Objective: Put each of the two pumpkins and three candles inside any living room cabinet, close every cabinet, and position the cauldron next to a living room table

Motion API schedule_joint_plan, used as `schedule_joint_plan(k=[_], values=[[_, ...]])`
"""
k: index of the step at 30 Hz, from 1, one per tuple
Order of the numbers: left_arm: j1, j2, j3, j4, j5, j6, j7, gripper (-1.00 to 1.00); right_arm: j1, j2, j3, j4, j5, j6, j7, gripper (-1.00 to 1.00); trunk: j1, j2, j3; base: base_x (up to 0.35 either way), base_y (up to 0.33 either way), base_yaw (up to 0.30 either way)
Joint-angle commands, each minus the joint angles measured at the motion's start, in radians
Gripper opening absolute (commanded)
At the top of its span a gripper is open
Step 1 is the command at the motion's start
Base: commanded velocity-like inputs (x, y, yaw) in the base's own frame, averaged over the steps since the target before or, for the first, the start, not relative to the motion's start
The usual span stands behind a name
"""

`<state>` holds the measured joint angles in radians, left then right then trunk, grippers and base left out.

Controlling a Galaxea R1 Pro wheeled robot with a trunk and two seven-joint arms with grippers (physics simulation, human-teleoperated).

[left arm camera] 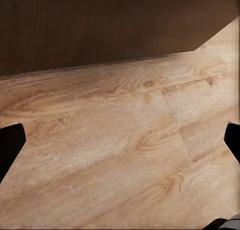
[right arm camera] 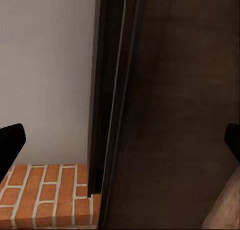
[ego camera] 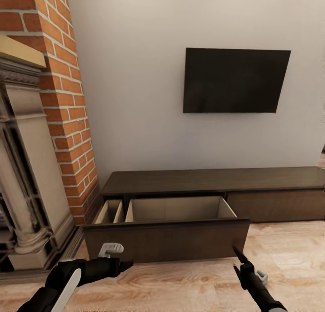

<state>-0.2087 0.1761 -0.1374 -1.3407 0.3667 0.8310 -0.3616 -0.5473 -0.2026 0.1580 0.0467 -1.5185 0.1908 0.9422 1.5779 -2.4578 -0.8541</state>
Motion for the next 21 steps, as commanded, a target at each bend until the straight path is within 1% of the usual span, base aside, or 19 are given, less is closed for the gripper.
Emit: schedule_joint_plan(k=[1, 3, 5, 7, 8, 10, 11, 12, 13, 14, 16, 18, 20, 21], values=[[0.001, -0.001, -0.001, 0.000, 0.000, 0.004, -0.002, 1.00, 0.000, 0.000, 0.008, 0.004, -0.007, 0.009, 0.002, 1.00, -0.005, 0.007, 0.002, -0.280, 0.000, 0.000], [0.007, -0.003, -0.002, 0.002, -0.001, 0.005, -0.002, 1.00, 0.008, 0.000, 0.008, 0.004, -0.001, 0.010, -0.012, 1.00, -0.012, 0.021, 0.008, -0.185, 0.000, 0.000], [0.011, -0.005, -0.003, 0.008, -0.001, 0.004, -0.002, 1.00, 0.019, -0.001, 0.008, 0.003, 0.004, 0.012, -0.045, 1.00, -0.020, 0.035, 0.015, -0.078, 0.000, 0.000], [0.013, -0.005, -0.016, 0.027, -0.002, 0.004, -0.001, 1.00, 0.024, -0.001, 0.008, 0.003, 0.022, 0.010, -0.076, 1.00, -0.028, 0.049, 0.021, -0.032, 0.000, 0.000], [0.013, -0.005, -0.022, 0.033, -0.002, 0.004, -0.001, 1.00, 0.025, -0.001, 0.008, 0.003, 0.029, 0.010, -0.081, 1.00, -0.032, 0.056, 0.024, -0.020, 0.000, 0.000], [0.014, -0.006, -0.063, 0.066, -0.002, 0.003, 0.002, 1.00, 0.030, -0.001, 0.008, 0.002, 0.070, 0.008, -0.099, 1.00, -0.039, 0.070, 0.030, -0.008, 0.000, 0.000], [0.014, -0.006, -0.071, 0.074, -0.002, 0.002, 0.003, 1.00, 0.030, -0.001, 0.008, 0.002, 0.078, 0.008, -0.103, 1.00, -0.043, 0.077, 0.033, -0.005, 0.000, 0.000], [0.014, -0.006, -0.085, 0.093, -0.002, 0.001, 0.005, 1.00, 0.031, -0.001, 0.008, 0.002, 0.096, 0.008, -0.115, 1.00, -0.047, 0.084, 0.037, -0.003, 0.000, 0.000], [0.014, -0.007, -0.098, 0.125, -0.002, 0.000, 0.007, 1.00, 0.031, -0.001, 0.008, 0.002, 0.124, 0.008, -0.142, 1.00, -0.051, 0.091, 0.040, -0.002, 0.000, 0.000], [0.014, -0.007, -0.101, 0.136, -0.002, 0.000, 0.008, 1.00, 0.031, -0.001, 0.008, 0.002, 0.135, 0.008, -0.154, 1.00, -0.055, 0.098, 0.043, -0.001, 0.000, 0.000], [0.014, -0.014, -0.105, 0.181, -0.005, -0.003, 0.012, 1.00, 0.032, -0.001, 0.011, 0.001, 0.200, 0.007, -0.222, 1.00, -0.062, 0.112, 0.049, 0.000, 0.000, 0.000], [0.014, -0.027, -0.104, 0.233, -0.010, -0.007, 0.028, 1.00, 0.032, -0.001, 0.014, -0.001, 0.287, 0.006, -0.312, 1.00, -0.070, 0.126, 0.055, 0.000, 0.000, 0.000], [0.014, -0.043, -0.102, 0.288, -0.012, -0.011, 0.078, 1.00, 0.032, -0.001, 0.015, -0.002, 0.374, 0.003, -0.404, 1.00, -0.078, 0.140, 0.062, 0.000, 0.000, 0.000], [0.014, -0.056, -0.101, 0.317, -0.012, -0.018, 0.118, 1.00, 0.032, -0.001, 0.016, -0.003, 0.419, -0.008, -0.446, 1.00, -0.081, 0.147, 0.065, 0.000, 0.000, 0.000]])
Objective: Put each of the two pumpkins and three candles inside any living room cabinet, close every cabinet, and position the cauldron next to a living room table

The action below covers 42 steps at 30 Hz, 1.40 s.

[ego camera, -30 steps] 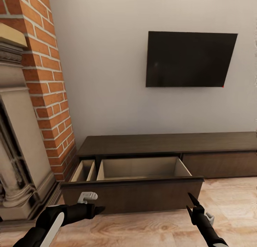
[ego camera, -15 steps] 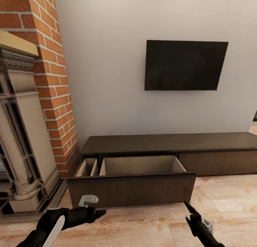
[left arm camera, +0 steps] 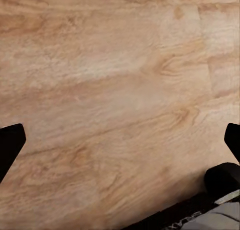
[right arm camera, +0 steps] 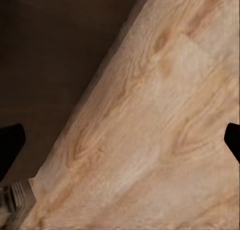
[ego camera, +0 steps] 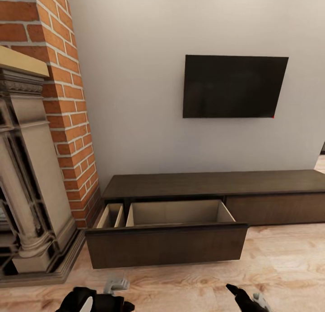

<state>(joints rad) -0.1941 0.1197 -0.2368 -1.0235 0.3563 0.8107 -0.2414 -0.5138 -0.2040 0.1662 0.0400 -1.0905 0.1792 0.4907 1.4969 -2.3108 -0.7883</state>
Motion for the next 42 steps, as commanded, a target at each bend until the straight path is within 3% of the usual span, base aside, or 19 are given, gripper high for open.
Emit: schedule_joint_plan(k=[1, 4, 5, 6, 7, 10, 12, 15, 19, 25, 33, 42], values=[[-0.001, -0.015, 0.000, 0.029, -0.001, -0.008, 0.048, 1.00, -0.002, -0.001, 0.007, 0.003, 0.035, -0.019, -0.033, 1.00, -0.004, 0.007, 0.002, 0.000, 0.000, 0.000], [-0.001, -0.076, 0.001, 0.112, 0.000, -0.082, 0.245, 1.00, -0.002, -0.003, 0.007, 0.003, 0.149, -0.104, -0.121, 1.00, -0.016, 0.028, 0.012, 0.000, 0.000, 0.000], [-0.001, -0.088, 0.001, 0.126, 0.000, -0.100, 0.283, 1.00, -0.002, -0.003, 0.008, 0.003, 0.166, -0.115, -0.131, 1.00, -0.019, 0.035, 0.015, 0.000, 0.000, 0.000], [-0.001, -0.121, 0.000, 0.177, 0.002, -0.159, 0.398, 1.00, -0.002, -0.004, 0.008, 0.003, 0.219, -0.142, -0.152, 1.00, -0.023, 0.042, 0.018, 0.000, 0.000, 0.000], [-0.002, -0.143, 0.000, 0.212, 0.003, -0.201, 0.471, 1.00, -0.002, -0.004, 0.009, 0.003, 0.256, -0.158, -0.162, 1.00, -0.027, 0.049, 0.021, 0.000, 0.000, 0.000], [-0.003, -0.179, 0.000, 0.293, 0.011, -0.317, 0.594, 1.00, -0.002, -0.005, 0.009, 0.004, 0.338, -0.221, -0.173, 1.00, -0.035, 0.063, 0.027, 0.000, 0.000, 0.000], [-0.003, -0.191, 0.000, 0.349, 0.034, -0.403, 0.632, 1.00, -0.001, -0.002, 0.009, 0.008, 0.372, -0.284, -0.179, 1.00, -0.035, 0.063, 0.027, 0.000, 0.000, 0.000], [-0.005, -0.196, -0.003, 0.429, 0.085, -0.502, 0.651, 1.00, 0.016, 0.000, 0.010, 0.009, 0.391, -0.331, -0.185, 1.00, -0.035, 0.063, 0.027, 0.000, 0.000, -0.009], [-0.005, -0.195, -0.005, 0.482, 0.111, -0.607, 0.651, 1.00, 0.033, 0.001, 0.011, 0.009, 0.396, -0.346, -0.187, 1.00, -0.035, 0.063, 0.027, 0.000, 0.000, -0.164], [-0.004, -0.197, -0.006, 0.493, 0.116, -0.674, 0.651, 1.00, 0.036, 0.001, 0.011, 0.010, 0.403, -0.347, -0.183, 1.00, -0.035, 0.063, 0.027, 0.000, 0.000, -0.275], [-0.004, -0.196, -0.002, 0.498, 0.121, -0.708, 0.651, 1.00, 0.040, 0.001, 0.012, 0.011, 0.405, -0.346, -0.184, 1.00, -0.065, 0.119, 0.052, -0.012, 0.000, -0.290], [-0.004, -0.198, -0.005, 0.527, 0.122, -0.790, 0.655, 1.00, 0.040, 0.002, 0.013, 0.011, 0.424, -0.346, -0.187, 1.00, -0.100, 0.182, 0.072, -0.292, 0.000, -0.240]])
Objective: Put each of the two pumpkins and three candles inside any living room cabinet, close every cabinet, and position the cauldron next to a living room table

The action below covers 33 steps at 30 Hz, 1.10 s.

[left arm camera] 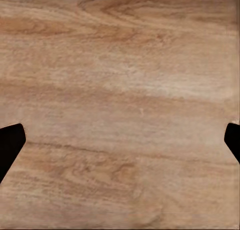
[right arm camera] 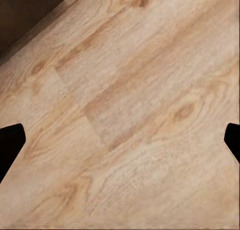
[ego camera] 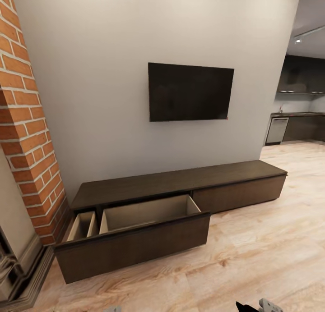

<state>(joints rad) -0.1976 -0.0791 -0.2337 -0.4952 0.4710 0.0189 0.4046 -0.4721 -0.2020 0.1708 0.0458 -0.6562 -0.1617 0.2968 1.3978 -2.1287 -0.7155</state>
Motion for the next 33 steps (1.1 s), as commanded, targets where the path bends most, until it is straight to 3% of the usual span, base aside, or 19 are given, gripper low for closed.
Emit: schedule_joint_plan(k=[1, 7, 23, 33], values=[[0.000, 0.001, -0.008, 0.000, 0.008, 0.000, 0.009, 1.00, -0.002, 0.000, 0.009, 0.005, -0.007, -0.005, 0.007, 1.00, -0.005, 0.007, 0.001, -0.338, 0.000, -0.210], [0.000, 0.001, -0.007, 0.007, 0.008, -0.002, 0.008, 1.00, -0.002, 0.000, 0.009, 0.005, 0.001, -0.008, 0.006, 1.00, -0.028, 0.049, 0.015, -0.285, 0.000, -0.138], [0.000, 0.001, -0.009, 0.007, 0.006, -0.002, 0.008, 1.00, -0.001, 0.000, 0.009, 0.005, 0.006, -0.009, -0.003, 1.00, -0.089, 0.161, 0.065, -0.024, 0.000, -0.236], [0.000, 0.000, -0.009, 0.007, 0.005, -0.004, 0.008, 1.00, 0.009, 0.000, 0.009, 0.005, 0.006, -0.010, -0.005, 1.00, -0.127, 0.231, 0.094, -0.293, 0.000, -0.290]])
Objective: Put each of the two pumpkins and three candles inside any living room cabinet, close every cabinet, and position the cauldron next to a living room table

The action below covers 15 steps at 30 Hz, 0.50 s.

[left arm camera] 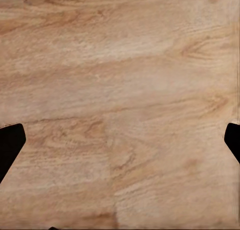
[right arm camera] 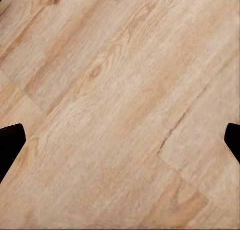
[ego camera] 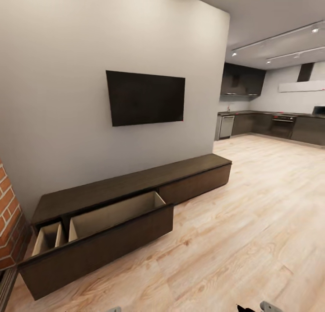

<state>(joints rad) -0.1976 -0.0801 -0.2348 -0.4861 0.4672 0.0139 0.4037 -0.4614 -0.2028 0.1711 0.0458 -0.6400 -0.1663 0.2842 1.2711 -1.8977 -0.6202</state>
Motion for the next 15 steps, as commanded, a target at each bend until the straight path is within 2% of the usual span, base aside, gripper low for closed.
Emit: schedule_joint_plan(k=[1, 15], values=[[0.000, 0.001, -0.008, -0.002, 0.009, 0.001, 0.009, 1.00, -0.002, 0.000, 0.008, 0.005, -0.010, -0.005, 0.007, 1.00, -0.005, 0.007, 0.002, -0.175, 0.000, -0.290], [0.000, 0.000, -0.009, 0.000, 0.010, 0.001, 0.009, 1.00, -0.002, 0.000, 0.008, 0.005, -0.010, -0.004, 0.007, 1.00, -0.058, 0.105, 0.039, -0.022, 0.000, -0.290]])
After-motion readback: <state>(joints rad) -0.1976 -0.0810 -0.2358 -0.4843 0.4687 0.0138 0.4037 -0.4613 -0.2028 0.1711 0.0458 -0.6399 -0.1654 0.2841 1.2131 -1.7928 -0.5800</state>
